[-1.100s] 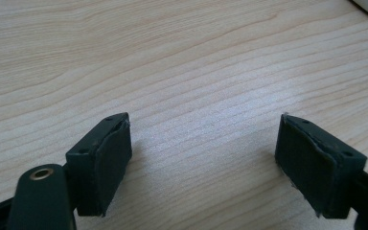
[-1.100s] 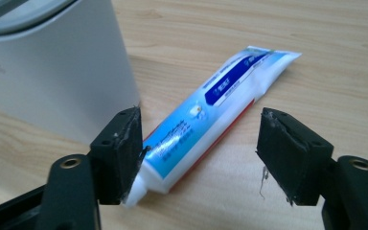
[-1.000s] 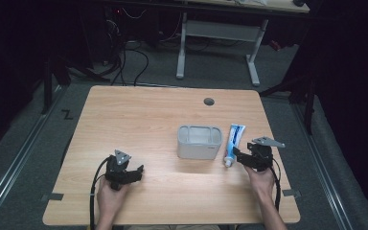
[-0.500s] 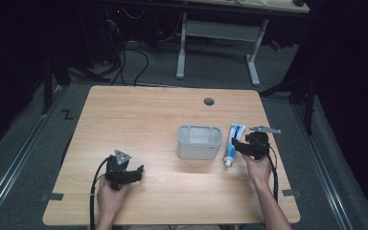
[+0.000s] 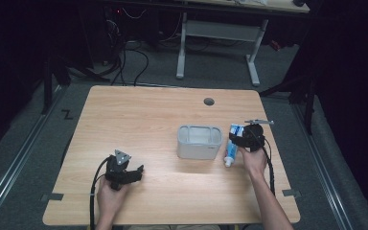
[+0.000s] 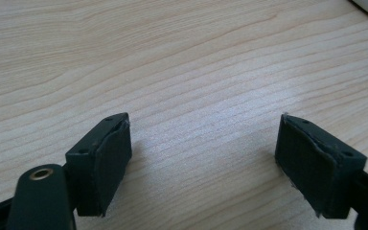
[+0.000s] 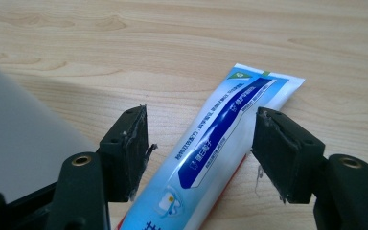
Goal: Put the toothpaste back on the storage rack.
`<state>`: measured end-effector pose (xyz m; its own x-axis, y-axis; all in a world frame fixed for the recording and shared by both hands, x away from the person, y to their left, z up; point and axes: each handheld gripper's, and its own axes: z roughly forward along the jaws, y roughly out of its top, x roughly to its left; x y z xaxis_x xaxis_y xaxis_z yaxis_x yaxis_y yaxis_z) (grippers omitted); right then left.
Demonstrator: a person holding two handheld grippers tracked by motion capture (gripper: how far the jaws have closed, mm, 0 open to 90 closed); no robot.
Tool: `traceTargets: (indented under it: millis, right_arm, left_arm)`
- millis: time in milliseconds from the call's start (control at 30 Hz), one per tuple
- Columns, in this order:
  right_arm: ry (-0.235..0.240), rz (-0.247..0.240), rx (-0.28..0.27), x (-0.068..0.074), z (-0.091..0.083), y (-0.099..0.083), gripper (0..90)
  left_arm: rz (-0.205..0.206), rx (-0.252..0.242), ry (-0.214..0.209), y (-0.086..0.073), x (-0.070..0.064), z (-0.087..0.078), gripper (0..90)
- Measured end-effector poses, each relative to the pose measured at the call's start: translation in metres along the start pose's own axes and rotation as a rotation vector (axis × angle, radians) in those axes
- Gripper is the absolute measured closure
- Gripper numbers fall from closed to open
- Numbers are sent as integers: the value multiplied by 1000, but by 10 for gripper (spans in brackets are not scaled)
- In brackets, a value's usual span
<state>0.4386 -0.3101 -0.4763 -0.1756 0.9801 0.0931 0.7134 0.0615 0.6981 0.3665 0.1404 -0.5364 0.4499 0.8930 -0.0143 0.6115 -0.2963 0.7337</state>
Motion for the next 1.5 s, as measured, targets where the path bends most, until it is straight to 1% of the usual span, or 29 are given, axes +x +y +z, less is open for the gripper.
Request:
traceTargets:
  millis: [33, 67, 133, 167, 200, 233, 267, 300, 333, 367, 500, 533, 700, 733, 867, 900, 1000, 1033, 1067, 1100, 1200, 1367, 1433, 1500]
  right_arm:
    - [-7, 14, 27, -1, 6, 2, 372]
    - [-10, 15, 36, -1, 8, 2, 372]
    - [-18, 13, 65, -2, 13, 4, 367]
    - [-18, 13, 65, -2, 13, 4, 367]
    - [-32, 8, 89, -1, 16, 7, 369]
    - [-32, 8, 89, -1, 16, 7, 369]
    - [-36, 12, 99, 0, 18, 8, 371]
    - [-47, 23, 122, -2, 22, 10, 369]
    - [-47, 23, 122, -2, 22, 10, 369]
    - [-43, 37, 137, -4, 26, 11, 369]
    - [-38, 46, 148, -5, 30, 11, 371]
    - [-38, 42, 161, -4, 33, 11, 371]
    - [-45, 42, 175, -2, 38, 11, 368]
    - [-65, 30, 191, -2, 40, 11, 368]
    - [-77, 33, 203, -2, 42, 12, 368]
    - [-86, 27, 216, -2, 43, 12, 364]
    - [-90, 29, 218, -2, 44, 13, 361]
    - [-95, 32, 232, -2, 46, 14, 358]
    - [-95, 32, 232, -2, 46, 14, 358]
    - [-98, 42, 243, -2, 46, 14, 358]
    - [-101, 45, 247, -2, 47, 15, 363]
    - [-110, 44, 267, -2, 48, 18, 394]
    - [-112, 39, 269, -2, 48, 18, 427]
    - [-109, 43, 274, -3, 48, 18, 451]
  left_arm:
    - [-1, 0, -1, 0, 0, 0, 204]
    - [-1, 0, -1, 0, 0, 0, 204]
    - [0, 0, -1, 0, 0, 0, 204]
    - [0, 0, -1, 0, 0, 0, 204]
    - [0, 0, -2, 0, 0, 0, 204]
    - [0, -1, -2, 0, 0, 0, 204]
    - [0, 0, -2, 0, 0, 0, 204]
    - [0, 0, -2, 0, 0, 0, 204]
    - [0, 0, -2, 0, 0, 0, 204]
    - [0, 0, -2, 0, 0, 0, 204]
    - [0, 0, -2, 0, 0, 0, 204]
    - [0, 0, -2, 0, 0, 0, 204]
    - [0, 0, -2, 0, 0, 0, 204]
    - [0, 0, -1, 0, 0, 0, 204]
    - [0, 0, -2, 0, 0, 0, 204]
    - [2, -1, -1, 0, 0, 0, 203]
    - [1, 0, -1, 0, 0, 0, 204]
    - [2, 0, -1, 0, 0, 0, 204]
    - [2, 0, -1, 0, 0, 0, 204]
    - [2, 0, -1, 0, 0, 0, 204]
    - [2, 0, -1, 0, 0, 0, 204]
    - [2, 0, -1, 0, 0, 0, 204]
    - [1, 0, -1, 0, 0, 0, 204]
    - [1, 0, -1, 0, 0, 0, 204]
